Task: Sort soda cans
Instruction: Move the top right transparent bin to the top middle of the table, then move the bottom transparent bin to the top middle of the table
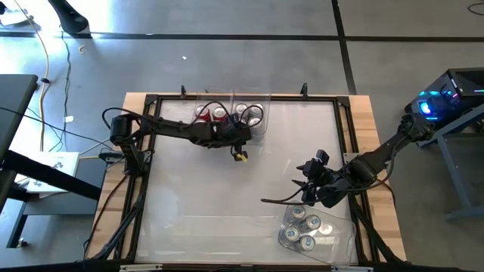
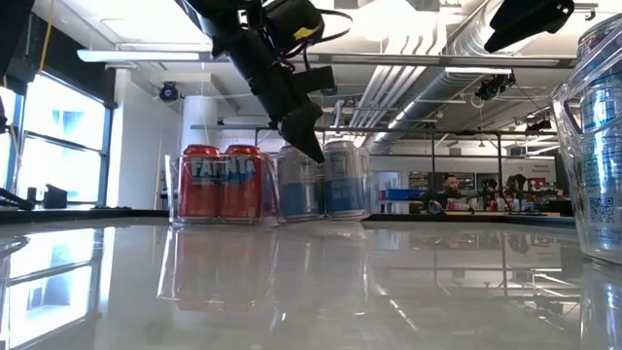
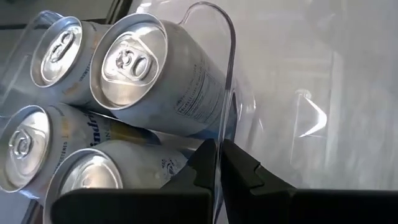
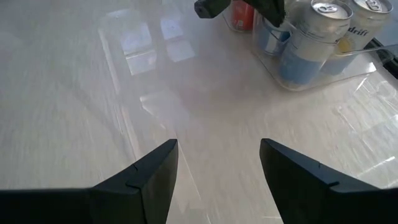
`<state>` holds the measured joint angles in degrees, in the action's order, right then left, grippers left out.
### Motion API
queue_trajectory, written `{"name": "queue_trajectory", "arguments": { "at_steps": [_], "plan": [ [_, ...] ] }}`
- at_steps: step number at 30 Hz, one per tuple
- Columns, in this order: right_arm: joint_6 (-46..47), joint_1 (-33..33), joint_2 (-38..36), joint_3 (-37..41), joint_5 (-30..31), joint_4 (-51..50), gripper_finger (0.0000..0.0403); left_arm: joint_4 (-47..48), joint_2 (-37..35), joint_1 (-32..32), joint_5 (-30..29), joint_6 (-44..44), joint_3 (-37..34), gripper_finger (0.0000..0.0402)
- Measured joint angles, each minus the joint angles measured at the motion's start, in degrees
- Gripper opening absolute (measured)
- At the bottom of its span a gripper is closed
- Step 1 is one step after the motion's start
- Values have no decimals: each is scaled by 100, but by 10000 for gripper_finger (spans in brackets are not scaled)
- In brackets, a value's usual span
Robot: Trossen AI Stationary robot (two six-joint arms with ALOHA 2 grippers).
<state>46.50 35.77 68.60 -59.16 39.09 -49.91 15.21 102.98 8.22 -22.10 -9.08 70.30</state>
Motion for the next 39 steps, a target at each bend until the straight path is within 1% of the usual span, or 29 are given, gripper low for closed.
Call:
{"name": "queue_trajectory", "arguments": {
  "at_steps": [3,6,12,15,17,22,26,30,32,34,36,39],
  "plan": [
    [-2,2,0,0,-2,-2,224,26,0,14,202,-8,0,7],
    [-2,1,0,0,-1,-2,224,48,0,14,332,99,0,27],
    [-2,2,0,0,-2,-4,224,62,-148,13,401,174,30,107],
    [-24,0,0,0,1,-10,224,403,-297,14,440,131,114,141],
    [-25,2,0,-2,10,-19,224,550,-448,-11,470,78,281,157],
    [-33,0,-2,-2,22,-24,224,1411,-923,-237,495,-95,698,173],
    [-33,2,-2,-2,26,-28,224,2216,-1494,-550,483,-67,776,164],
    [-37,0,-1,-2,37,-43,224,3577,-1980,-843,306,655,571,132],
    [-89,2,-2,-2,145,-53,224,3990,-2276,-948,176,1177,242,112],
    [-161,0,0,-2,308,-61,224,4210,-2610,-1008,156,1762,-235,90],
    [-197,1,0,-2,421,-61,224,4249,-2913,-1048,152,2302,-830,67],
    [-304,0,0,-2,486,-61,224,4057,-3338,-998,159,3066,-1709,32]
  ]
}}
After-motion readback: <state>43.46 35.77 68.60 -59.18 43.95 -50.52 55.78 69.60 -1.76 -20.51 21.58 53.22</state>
